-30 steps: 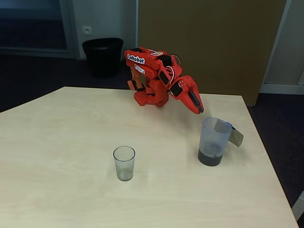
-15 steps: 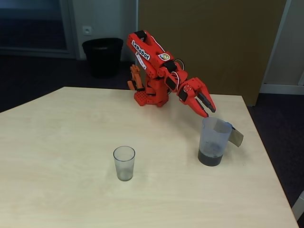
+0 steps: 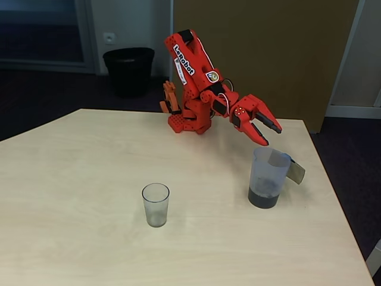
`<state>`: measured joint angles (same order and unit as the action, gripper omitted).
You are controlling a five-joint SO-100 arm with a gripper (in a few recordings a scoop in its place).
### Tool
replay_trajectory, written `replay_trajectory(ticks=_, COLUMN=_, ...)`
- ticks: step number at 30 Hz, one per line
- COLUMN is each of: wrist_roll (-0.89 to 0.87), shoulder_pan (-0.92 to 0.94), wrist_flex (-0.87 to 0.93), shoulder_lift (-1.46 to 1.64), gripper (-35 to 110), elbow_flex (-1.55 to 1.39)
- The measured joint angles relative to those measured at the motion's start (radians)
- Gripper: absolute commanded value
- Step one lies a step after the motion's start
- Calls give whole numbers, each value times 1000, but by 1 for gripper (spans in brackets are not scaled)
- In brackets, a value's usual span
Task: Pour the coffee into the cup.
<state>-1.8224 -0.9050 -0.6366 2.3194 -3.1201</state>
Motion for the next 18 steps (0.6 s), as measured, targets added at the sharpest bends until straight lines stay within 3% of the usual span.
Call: replay_trajectory(ticks=18, wrist_roll=155, shoulder_pan=9, wrist_flex=-146, shoulder_lift=-451, gripper=20, elbow_flex=164)
